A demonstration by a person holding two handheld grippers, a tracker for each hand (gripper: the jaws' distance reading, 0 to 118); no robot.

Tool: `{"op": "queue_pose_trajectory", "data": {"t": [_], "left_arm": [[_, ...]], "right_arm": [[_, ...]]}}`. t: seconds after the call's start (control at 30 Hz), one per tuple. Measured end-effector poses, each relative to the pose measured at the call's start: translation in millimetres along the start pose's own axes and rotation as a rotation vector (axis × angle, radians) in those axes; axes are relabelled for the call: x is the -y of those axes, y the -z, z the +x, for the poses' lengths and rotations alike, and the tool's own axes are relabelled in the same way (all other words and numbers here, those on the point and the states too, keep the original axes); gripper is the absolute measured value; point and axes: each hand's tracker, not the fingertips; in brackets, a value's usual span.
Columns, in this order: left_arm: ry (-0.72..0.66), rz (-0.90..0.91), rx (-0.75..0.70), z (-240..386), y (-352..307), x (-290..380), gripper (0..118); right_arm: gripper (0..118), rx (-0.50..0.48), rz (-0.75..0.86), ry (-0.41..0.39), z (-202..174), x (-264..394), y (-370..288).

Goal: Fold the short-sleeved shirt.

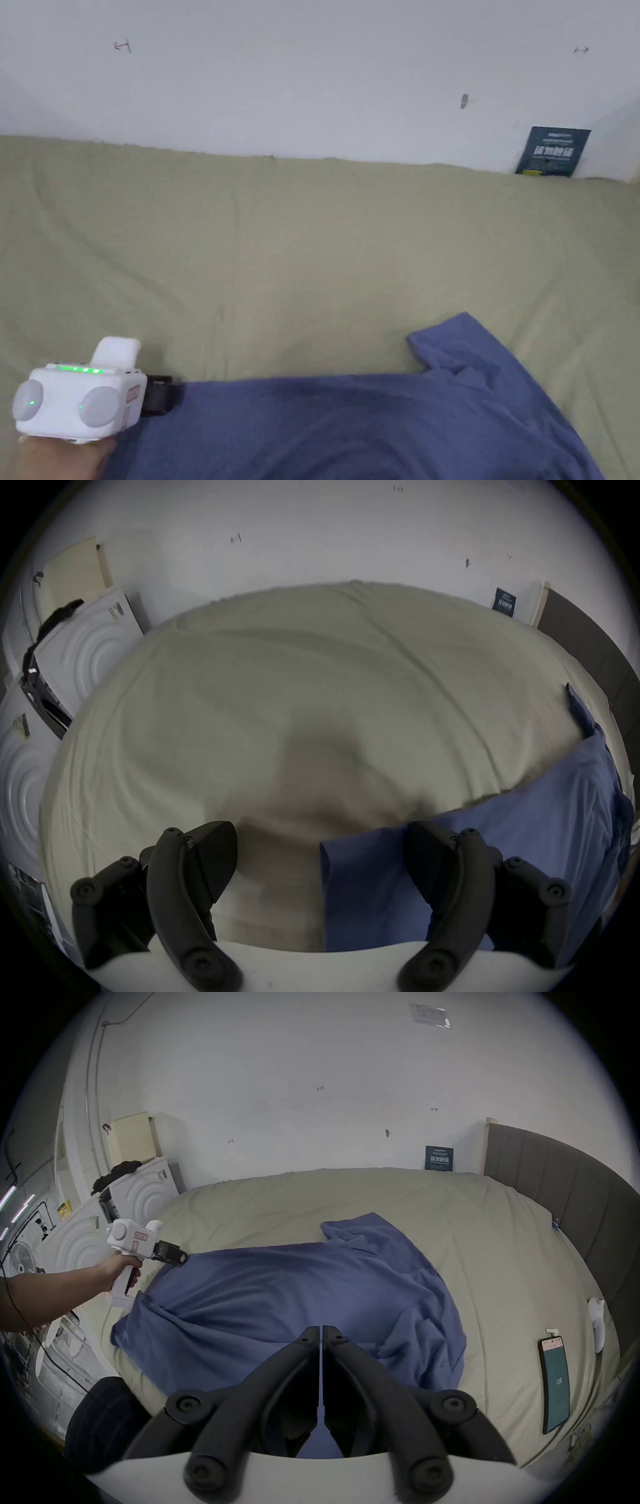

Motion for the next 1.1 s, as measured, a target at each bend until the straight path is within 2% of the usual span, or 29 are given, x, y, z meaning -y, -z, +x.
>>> {"op": "queue_pose_trajectory", "data": {"t": [0.07,0.1,0.17,0.2,0.23,0.3,0.4,0.43,0.47,0.53,0.6,0.73,0.77,0.8,0.83,0.87,0.9,0.93,0.97,1.0,1.03,1.07,1.1], "left_arm": [[-0.036,0.072,0.001,-1,-21,3,99],[-0.027,0.069,-0.001,2,-28,4,92],[0.026,0.115,0.013,17,-47,13,56],[0.037,0.114,0.047,15,-47,13,25],[0.052,0.101,0.07,21,-51,15,0],[0.117,0.111,0.067,31,-63,20,0],[0.109,0.161,0.093,31,-83,22,0],[0.109,0.199,0.096,32,-95,23,0],[0.099,0.222,0.107,29,-99,23,0],[0.094,0.217,0.124,28,-109,22,0],[0.084,0.22,0.136,26,-111,21,0],[0.069,0.211,0.147,22,-109,19,0],[0.069,0.203,0.142,21,-107,18,0],[0.068,0.198,0.137,20,-106,17,0],[0.068,0.192,0.137,19,-104,16,0],[0.069,0.188,0.136,20,-103,17,0],[0.068,0.186,0.135,20,-102,17,0],[0.066,0.183,0.136,19,-100,16,0],[0.06,0.179,0.141,19,-99,15,0],[0.052,0.173,0.148,19,-97,16,0],[0.05,0.167,0.148,19,-96,15,0],[0.047,0.16,0.148,19,-95,14,0],[0.04,0.155,0.151,18,-95,14,0]], "right_arm": [[3,0.025,-0.022,0.002,12,-8,11],[3,0.033,-0.025,0.001,18,-13,17],[3,0.064,-0.041,-0.011,33,-28,37],[3,0.079,-0.056,-0.016,40,-35,47],[3,0.097,-0.061,-0.018,50,-44,60],[3,0.115,-0.076,-0.016,68,-61,88],[5,0.156,-0.098,-0.037,89,-92,128],[15,0.174,-0.113,-0.053,96,-102,144],[39,0.17,-0.129,-0.059,102,-109,160],[115,0.18,-0.218,-0.058,119,-116,197],[118,0.215,-0.272,-0.075,126,-118,226],[118,0.2,-0.359,-0.079,129,-116,278],[117,0.215,-0.374,-0.1,126,-113,285],[107,0.228,-0.399,-0.12,123,-114,280],[85,0.203,-0.439,-0.126,120,-112,282],[80,0.18,-0.428,-0.121,117,-111,280],[76,0.111,-0.393,-0.09,114,-112,273],[72,0.135,-0.377,-0.083,110,-111,264],[55,0.077,-0.375,-0.056,110,-111,260],[24,0.027,-0.378,-0.028,112,-111,257],[2,0.029,-0.371,-0.033,111,-112,253],[2,0.047,-0.367,-0.047,111,-113,246],[2,0.016,-0.362,-0.031,113,-115,239]]}}
